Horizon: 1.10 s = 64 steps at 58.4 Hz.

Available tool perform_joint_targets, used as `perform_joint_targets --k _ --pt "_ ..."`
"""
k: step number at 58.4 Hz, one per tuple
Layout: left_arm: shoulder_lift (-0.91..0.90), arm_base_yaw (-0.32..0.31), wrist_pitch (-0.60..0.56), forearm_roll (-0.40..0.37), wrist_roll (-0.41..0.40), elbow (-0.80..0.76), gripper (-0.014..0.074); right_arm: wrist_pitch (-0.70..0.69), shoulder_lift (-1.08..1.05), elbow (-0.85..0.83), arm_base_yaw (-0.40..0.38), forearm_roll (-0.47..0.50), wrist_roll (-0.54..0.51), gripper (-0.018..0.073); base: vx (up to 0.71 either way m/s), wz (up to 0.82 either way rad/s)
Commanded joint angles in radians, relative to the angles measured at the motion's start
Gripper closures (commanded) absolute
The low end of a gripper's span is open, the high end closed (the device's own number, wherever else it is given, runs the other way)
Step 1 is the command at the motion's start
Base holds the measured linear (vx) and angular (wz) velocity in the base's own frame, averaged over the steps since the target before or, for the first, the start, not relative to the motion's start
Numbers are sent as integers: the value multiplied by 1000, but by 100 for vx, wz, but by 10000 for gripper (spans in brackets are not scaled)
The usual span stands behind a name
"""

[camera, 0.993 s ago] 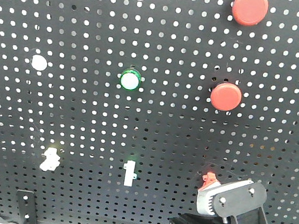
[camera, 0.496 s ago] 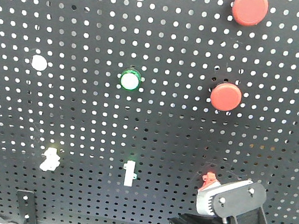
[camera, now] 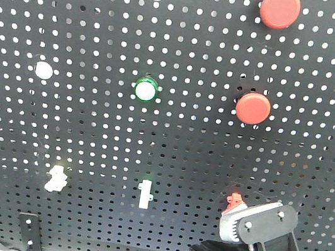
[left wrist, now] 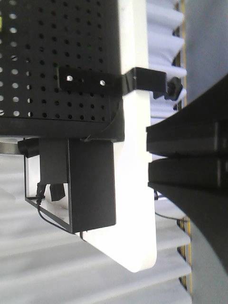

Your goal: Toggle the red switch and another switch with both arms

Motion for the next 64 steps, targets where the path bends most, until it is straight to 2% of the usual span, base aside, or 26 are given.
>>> perform_joint_targets --k 1,32,38,45,49,55,61,64 --pt "-19 2 -94 2 -34 17 594 -51 -22 -32 -3 -3 -3 566 0 0" --pt "-19 2 -92 2 -34 17 594 -45 -22 -32 -3 -6 -7 566 0 0" --pt "-19 2 -92 2 -34 17 594 29 -47 -32 -3 -34 -91 566 0 0" --pt "-19 2 -92 2 -34 17 594 156 -122 -20 -17 25 -223 566 0 0" --pt "-19 2 -92 2 -34 17 594 160 -186 19 -62 86 -294 566 0 0" --pt "-19 2 -92 2 -34 17 594 55 -323 151 -168 167 -369 566 0 0" --pt "-19 2 -92 2 -34 17 594 -105 -479 312 -302 181 -377 566 0 0" --pt "-19 2 -92 2 -34 17 594 -139 -566 382 -375 187 -374 566 0 0"
